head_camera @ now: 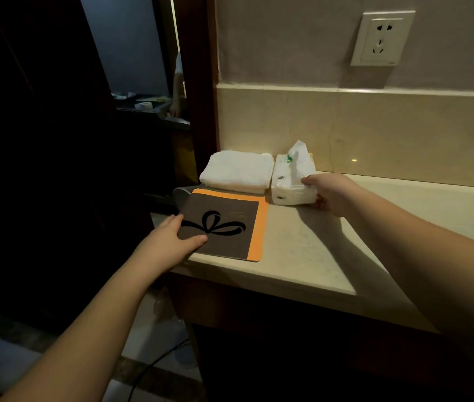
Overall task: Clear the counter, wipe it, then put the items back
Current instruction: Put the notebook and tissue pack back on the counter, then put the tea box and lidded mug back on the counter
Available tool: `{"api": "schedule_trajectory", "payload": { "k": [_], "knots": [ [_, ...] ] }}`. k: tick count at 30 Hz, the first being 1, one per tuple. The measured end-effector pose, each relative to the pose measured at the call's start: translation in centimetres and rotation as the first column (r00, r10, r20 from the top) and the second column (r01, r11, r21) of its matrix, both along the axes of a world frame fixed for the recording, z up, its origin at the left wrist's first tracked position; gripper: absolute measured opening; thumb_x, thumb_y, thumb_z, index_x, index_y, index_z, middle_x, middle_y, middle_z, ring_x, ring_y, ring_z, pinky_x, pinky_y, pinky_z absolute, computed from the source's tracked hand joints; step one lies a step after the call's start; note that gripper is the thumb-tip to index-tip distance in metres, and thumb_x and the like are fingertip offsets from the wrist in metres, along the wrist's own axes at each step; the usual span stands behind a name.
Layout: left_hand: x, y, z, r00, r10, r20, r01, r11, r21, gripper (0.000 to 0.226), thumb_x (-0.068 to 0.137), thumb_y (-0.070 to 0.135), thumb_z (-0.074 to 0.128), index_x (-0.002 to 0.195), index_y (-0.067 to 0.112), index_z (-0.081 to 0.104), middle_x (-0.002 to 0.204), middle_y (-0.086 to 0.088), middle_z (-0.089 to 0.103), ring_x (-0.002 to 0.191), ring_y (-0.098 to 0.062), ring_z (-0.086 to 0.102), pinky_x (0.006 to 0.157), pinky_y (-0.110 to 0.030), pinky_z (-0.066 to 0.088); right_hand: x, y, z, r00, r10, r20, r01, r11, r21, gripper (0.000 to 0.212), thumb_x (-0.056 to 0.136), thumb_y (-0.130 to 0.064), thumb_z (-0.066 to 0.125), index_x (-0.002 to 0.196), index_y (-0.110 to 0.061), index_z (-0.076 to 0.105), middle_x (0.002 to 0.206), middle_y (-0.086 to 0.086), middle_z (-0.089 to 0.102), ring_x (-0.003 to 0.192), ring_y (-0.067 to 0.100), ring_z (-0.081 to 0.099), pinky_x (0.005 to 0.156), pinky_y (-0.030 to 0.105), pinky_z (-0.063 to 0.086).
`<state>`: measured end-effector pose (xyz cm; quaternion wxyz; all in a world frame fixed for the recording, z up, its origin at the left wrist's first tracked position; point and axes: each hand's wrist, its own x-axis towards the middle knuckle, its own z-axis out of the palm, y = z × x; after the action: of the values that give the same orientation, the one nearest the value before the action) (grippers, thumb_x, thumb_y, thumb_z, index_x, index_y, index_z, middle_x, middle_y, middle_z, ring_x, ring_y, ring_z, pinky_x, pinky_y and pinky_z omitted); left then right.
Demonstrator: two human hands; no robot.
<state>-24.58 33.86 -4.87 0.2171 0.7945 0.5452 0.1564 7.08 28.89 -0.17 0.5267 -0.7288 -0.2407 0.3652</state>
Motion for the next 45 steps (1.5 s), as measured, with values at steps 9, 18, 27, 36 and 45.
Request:
{"api": "schedule_trajectory", "payload": {
  "k": [9,18,27,36,45],
  "knots": [
    [0.6,0.3,0.1,0.998,-0.023,-0.05,0.025,0.999,0.035,0.081,0.086,0.06,0.057,0.151,0.024,0.027,0.158,-0.001,0.025,0.136,-0.023,0.037,0.1,-0.033,0.038,0.5,1.6,-0.3,0.995,-0.049,0.085,0.05,0.999,-0.014,0.018,0.087,-0.022,0.065,0.1,-0.012,0.059,0.084,0.005,0.059,0.073,0.021,0.059,0.065,0.032,0.05],
    [0.7,0.7,-0.1,0.997,-0.022,-0.077,0.024,0.999,0.024,0.087,0.084,0.064,0.055,0.153,0.022,0.022,0.16,-0.002,0.019,0.14,-0.023,0.031,0.107,-0.037,0.034,0.8,1.6,-0.7,0.939,-0.065,0.337,0.105,0.989,-0.101,0.028,0.082,-0.031,0.067,0.068,-0.011,0.054,0.063,0.01,0.056,0.054,0.023,0.051,0.056,0.03,0.042],
    [1.1,-1.0,1.8,0.996,0.076,0.05,-0.085,0.976,0.2,0.072,0.088,0.057,0.056,0.145,0.015,0.04,0.145,-0.007,0.044,0.128,-0.027,0.044,0.102,-0.043,0.042,1.6,-3.3,1.1,0.866,0.036,0.499,0.04,0.989,-0.141,0.028,0.088,-0.04,0.058,0.082,-0.013,0.058,0.071,0.0,0.056,0.063,0.017,0.052,0.059,0.028,0.039],
    [8.3,-11.4,5.7,0.889,-0.297,0.348,0.15,0.908,0.39,0.014,0.09,0.034,0.059,0.1,0.025,0.065,0.096,0.014,0.055,0.09,-0.006,0.053,0.069,-0.024,0.036,1.3,-18.5,1.6,0.51,0.18,0.841,-0.114,0.983,-0.141,0.035,0.092,-0.035,0.053,0.121,-0.016,0.06,0.119,0.002,0.061,0.101,0.017,0.057,0.082,0.029,0.043],
    [18.5,-27.3,2.6,0.735,-0.652,0.186,0.584,0.749,0.314,0.018,0.091,0.033,0.058,0.102,0.021,0.065,0.103,0.01,0.057,0.101,-0.007,0.053,0.077,-0.02,0.038,3.1,-42.2,-2.8,0.295,0.296,0.908,-0.102,0.955,-0.278,0.035,0.09,-0.035,0.055,0.121,-0.019,0.059,0.12,-0.001,0.057,0.111,0.018,0.052,0.093,0.033,0.043]
  ]
}}
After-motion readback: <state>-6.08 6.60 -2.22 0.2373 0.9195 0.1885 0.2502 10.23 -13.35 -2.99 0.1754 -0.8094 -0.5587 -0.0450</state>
